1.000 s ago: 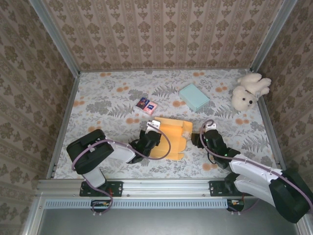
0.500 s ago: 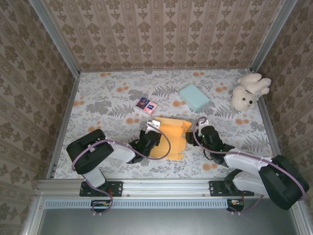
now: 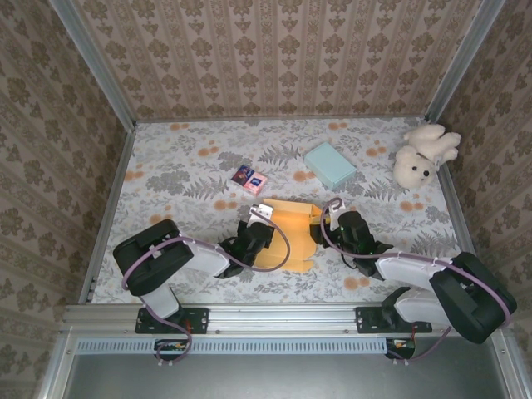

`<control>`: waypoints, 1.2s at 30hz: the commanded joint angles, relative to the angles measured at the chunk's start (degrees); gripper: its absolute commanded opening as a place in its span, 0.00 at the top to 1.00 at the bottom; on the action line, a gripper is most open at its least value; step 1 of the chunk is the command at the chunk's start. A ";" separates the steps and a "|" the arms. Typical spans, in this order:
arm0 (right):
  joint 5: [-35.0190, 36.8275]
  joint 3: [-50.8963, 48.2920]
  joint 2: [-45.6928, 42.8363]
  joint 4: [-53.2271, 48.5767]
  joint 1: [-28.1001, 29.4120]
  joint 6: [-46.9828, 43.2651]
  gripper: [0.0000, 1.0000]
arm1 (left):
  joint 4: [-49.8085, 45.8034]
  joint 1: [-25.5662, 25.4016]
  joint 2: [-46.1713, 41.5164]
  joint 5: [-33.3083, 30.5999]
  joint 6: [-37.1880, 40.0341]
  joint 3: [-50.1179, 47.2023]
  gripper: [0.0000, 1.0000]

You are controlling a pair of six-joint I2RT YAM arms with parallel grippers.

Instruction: Fold the paper box

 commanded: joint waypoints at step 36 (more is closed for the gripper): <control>17.28 3.94 17.10 20.50 7.08 -0.39 0.69 | -4.20 -4.19 4.36 2.65 1.00 1.93 1.00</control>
